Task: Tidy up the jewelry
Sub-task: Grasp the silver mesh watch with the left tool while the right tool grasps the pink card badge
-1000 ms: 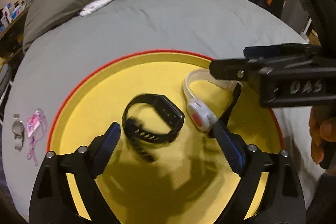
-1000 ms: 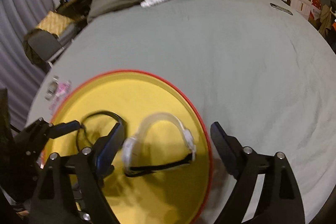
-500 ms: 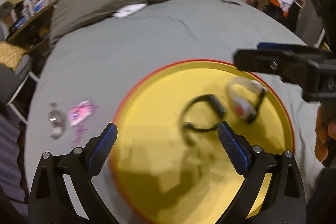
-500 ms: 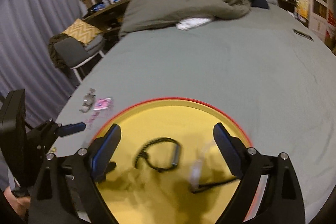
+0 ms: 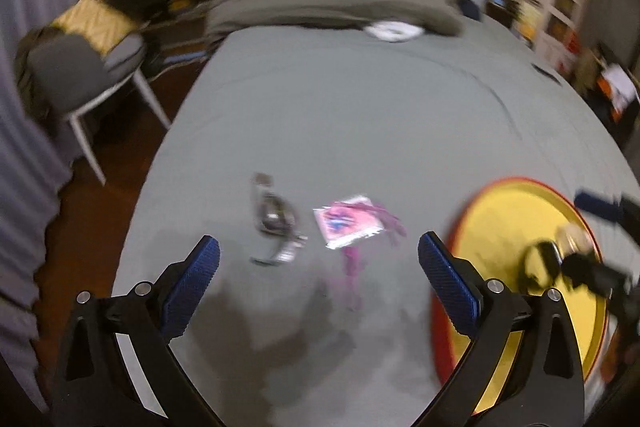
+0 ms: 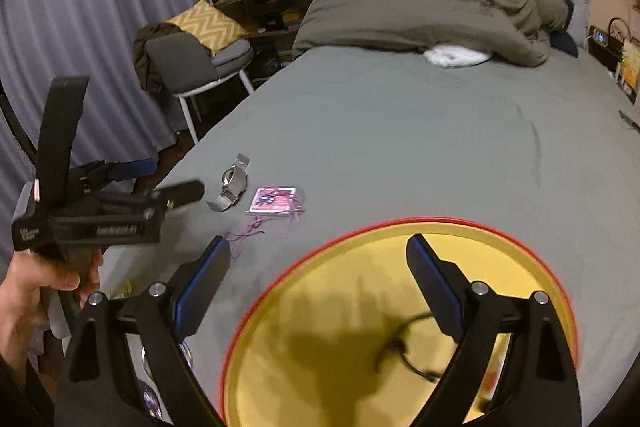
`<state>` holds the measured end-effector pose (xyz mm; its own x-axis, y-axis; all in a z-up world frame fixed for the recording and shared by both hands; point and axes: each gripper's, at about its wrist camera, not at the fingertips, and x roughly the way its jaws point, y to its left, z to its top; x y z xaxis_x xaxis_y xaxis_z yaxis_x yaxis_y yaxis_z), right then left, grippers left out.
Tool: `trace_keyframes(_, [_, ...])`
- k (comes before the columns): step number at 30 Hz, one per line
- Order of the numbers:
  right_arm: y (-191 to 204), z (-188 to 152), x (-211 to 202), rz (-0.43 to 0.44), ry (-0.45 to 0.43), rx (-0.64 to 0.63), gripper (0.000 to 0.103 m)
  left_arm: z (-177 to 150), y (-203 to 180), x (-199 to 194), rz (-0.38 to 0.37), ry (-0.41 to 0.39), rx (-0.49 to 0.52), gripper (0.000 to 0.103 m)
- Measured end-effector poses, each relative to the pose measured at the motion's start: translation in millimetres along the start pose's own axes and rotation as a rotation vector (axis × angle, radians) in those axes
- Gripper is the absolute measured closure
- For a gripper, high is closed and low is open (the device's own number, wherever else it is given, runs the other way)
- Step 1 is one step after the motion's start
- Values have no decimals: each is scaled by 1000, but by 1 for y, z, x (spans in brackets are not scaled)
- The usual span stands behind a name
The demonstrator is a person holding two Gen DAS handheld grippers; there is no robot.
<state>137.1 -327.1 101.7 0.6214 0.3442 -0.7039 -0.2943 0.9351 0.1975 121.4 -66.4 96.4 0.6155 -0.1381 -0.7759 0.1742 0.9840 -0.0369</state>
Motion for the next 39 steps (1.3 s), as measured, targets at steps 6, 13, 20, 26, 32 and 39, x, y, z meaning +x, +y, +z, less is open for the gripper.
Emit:
trace_keyframes(6, [23, 13, 48, -5, 98, -35, 18, 6, 28, 32, -4, 40, -82, 6])
trace_keyframes(13, [43, 22, 103, -59, 227, -107, 18, 2, 33, 67, 32, 98, -91, 6])
trace_keyframes(20, [57, 19, 141, -74, 319, -172, 18, 5, 46, 95, 33, 130, -84, 6])
trace_keyframes(26, [63, 17, 170, -108, 390, -183, 18, 9, 55, 109, 6, 143, -120, 6])
trace_keyframes(32, [66, 21, 186, -119, 403, -168, 16, 12, 52, 125, 26, 154, -85, 6])
trace_keyframes(39, [66, 24, 193, -122, 391, -159, 14, 12, 52, 137, 47, 144, -48, 6])
